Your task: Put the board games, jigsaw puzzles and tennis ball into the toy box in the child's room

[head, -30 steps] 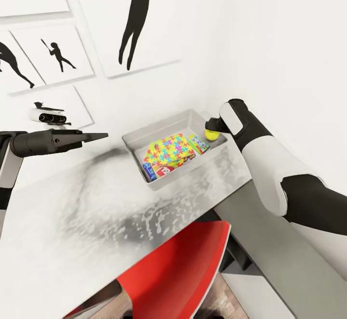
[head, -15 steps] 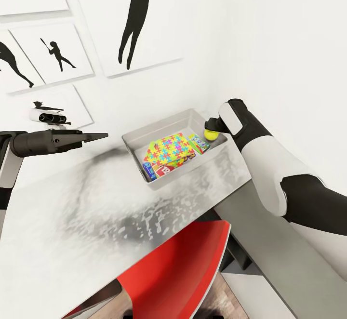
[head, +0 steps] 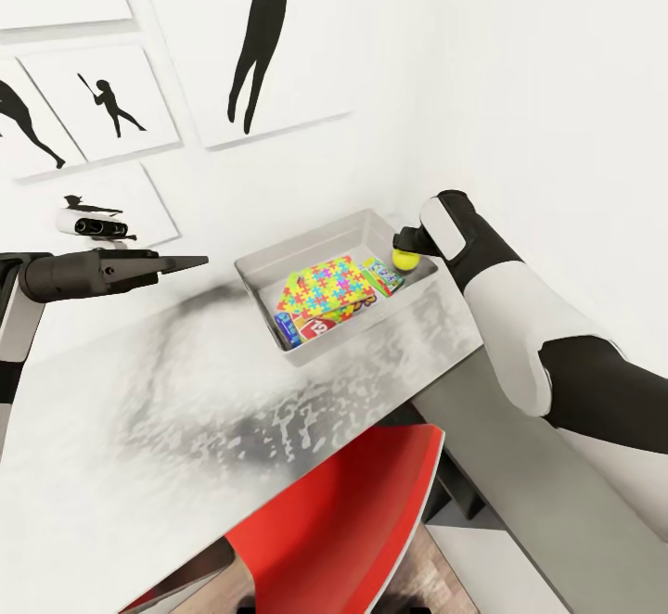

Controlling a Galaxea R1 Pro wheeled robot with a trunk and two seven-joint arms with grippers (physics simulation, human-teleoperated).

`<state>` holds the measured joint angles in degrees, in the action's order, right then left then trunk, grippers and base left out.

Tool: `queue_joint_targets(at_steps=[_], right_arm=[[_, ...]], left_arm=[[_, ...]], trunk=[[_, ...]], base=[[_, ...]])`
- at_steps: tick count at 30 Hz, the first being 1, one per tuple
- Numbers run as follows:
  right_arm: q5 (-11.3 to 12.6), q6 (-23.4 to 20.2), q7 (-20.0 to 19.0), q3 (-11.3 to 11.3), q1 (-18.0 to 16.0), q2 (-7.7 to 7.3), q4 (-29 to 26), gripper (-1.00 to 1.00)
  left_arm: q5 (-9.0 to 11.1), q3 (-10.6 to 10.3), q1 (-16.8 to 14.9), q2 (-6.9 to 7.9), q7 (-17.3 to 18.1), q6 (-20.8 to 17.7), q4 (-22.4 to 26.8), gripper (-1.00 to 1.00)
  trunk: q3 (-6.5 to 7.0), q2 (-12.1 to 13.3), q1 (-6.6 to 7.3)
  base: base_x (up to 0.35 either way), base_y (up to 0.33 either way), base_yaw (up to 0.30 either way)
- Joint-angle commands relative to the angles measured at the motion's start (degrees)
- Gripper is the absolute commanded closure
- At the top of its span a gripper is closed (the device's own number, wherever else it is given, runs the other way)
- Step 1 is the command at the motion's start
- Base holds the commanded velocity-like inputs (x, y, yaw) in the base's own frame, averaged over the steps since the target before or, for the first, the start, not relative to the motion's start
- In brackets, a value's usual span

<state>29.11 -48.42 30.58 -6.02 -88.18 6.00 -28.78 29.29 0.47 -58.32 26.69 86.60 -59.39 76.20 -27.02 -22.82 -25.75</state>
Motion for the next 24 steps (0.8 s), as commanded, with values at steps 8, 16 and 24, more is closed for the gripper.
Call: queue_joint_targets(at_steps=[8, 16, 24], right_arm=[[0.69, -0.01, 0.56, -0.31, 0.02, -0.05, -0.03, -1.0], [0.72, 0.07, 0.59, -0.31, 0.02, -0.18, 0.0, -1.0], [0.73, 0.28, 0.52, -0.3, 0.06, -0.16, -0.04, -1.0]], left_arm=[[0.04, -0.03, -0.04, 0.03, 0.15, -0.61, 0.0, -1.0], [0.02, -0.03, -0.04, 0.07, 0.15, -0.61, 0.0, -1.0], [-0.01, 0.01, -0.04, 0.11, 0.15, -0.61, 0.0, -1.0]], trunk=[[-0.09, -0.1, -0.03], [-0.09, -0.1, -0.03], [-0.09, -0.1, -0.03]], base=[[0.0, 0.0, 0.0], [0.0, 0.0, 0.0], [0.0, 0.0, 0.0]])
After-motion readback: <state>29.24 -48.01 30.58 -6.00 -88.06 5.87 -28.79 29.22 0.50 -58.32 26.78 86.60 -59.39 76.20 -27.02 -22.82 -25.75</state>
